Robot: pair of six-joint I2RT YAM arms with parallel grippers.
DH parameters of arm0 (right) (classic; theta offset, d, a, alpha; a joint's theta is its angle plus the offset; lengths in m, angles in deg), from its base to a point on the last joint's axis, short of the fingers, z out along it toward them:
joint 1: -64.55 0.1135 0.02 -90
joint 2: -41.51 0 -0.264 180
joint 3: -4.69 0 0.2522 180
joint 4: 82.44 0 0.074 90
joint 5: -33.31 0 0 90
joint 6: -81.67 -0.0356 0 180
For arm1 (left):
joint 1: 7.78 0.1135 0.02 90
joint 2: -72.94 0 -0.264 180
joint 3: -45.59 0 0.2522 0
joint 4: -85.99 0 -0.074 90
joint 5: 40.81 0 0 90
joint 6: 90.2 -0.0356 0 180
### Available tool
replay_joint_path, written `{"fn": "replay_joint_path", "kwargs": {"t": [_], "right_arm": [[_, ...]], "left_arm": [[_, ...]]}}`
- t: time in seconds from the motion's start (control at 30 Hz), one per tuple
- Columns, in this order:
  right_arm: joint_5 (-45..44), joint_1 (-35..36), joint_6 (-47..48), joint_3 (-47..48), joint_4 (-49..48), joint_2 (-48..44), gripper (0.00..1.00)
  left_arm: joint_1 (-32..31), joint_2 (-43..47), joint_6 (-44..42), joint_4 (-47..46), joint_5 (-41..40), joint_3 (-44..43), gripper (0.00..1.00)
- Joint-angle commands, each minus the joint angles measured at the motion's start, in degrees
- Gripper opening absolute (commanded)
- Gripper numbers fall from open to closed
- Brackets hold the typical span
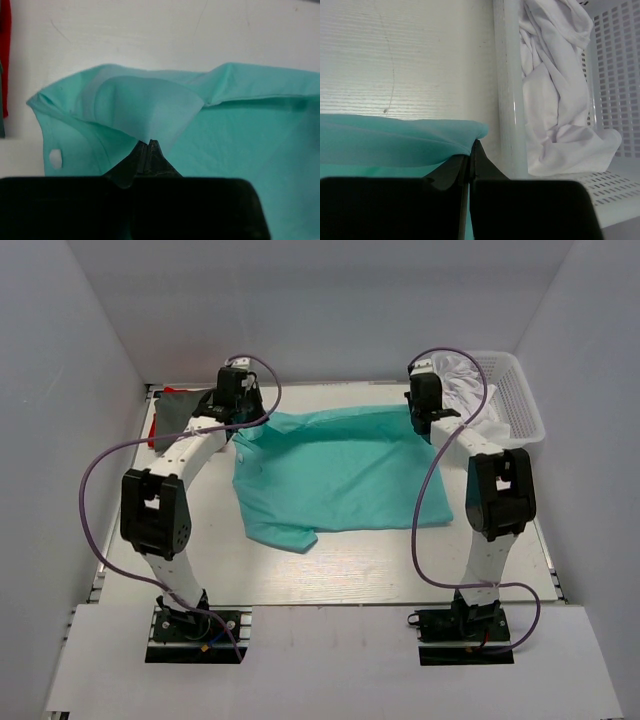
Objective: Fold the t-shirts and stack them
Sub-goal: Fold the flattened tshirt in 1/3 of the way
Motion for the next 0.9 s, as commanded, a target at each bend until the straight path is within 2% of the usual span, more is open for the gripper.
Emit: {"fn": "replay_joint_path", "kwargs": {"t": [0.0,0.23,0.33,0.4,0.43,0.5,0.53,0.57,0.6,0.63,0.67,0.7,0.77,0.83,0.87], "right_arm": [[-2.7,-0.3,1.6,-2.9,-1.7,-3.0,0.00],[0.7,-0.1,3.7,-9.9,-4.7,-6.7,0.00],[-0.6,-0.4,4.3,-11.9,-4.5,-7.2,0.00],[-2.1,-0.4,4.5,-13.1,-4.5,-7.5,0.02],[-1.9,-0.4,5.2,-14.4,-4.2,-7.5,0.06],[-1.8,-0.3,5.2,-15.2,-3.1,-7.7,0.31],[-1.7,-0.3,5.1,-15.8,-2.7,-7.8,0.39],[-2.1,-0.2,4.6,-16.0,-2.5,-8.0,0.43],[-2.3,-0.3,3.8,-15.9,-2.5,-8.1,0.53],[-2.1,-0.1,3.8,-15.7,-2.5,-8.2,0.59],[-1.3,-0.2,3.6,-15.7,-0.3,-8.9,0.65],[-0.7,-0.1,3.1,-15.3,-0.1,-9.3,0.74],[0.2,0.1,2.3,-14.1,1.0,-11.2,0.76],[3.6,0.0,1.1,-13.3,1.6,-12.8,0.83],[4.9,0.1,0.5,-13.0,1.7,-13.3,0.89]], "left_arm": [[-0.3,3.9,-0.1,5.4,4.0,5.0,0.00],[-0.3,7.1,0.0,12.4,5.8,11.3,0.00],[-0.3,7.7,0.0,12.4,9.3,15.1,0.00],[-0.9,7.7,-0.6,12.4,11.2,15.7,0.04],[-0.9,7.7,-1.1,12.9,11.8,16.2,0.10],[-0.9,7.7,-1.9,14.5,13.1,16.2,0.23],[-0.9,7.7,-1.9,15.4,13.1,15.7,0.48],[-0.9,7.7,-2.5,16.3,12.4,15.0,0.60],[-0.9,7.7,-2.5,17.5,10.3,14.4,0.85],[-0.9,8.2,-2.5,17.5,9.7,13.9,0.94],[-0.9,8.2,-2.5,18.1,9.0,12.6,1.00],[-0.9,8.9,-1.9,18.7,8.1,11.8,1.00],[-0.2,8.9,0.1,19.4,5.8,9.6,1.00],[0.5,8.9,1.7,18.7,2.9,9.1,1.00],[0.5,8.9,2.5,17.6,0.7,9.1,1.00]]}}
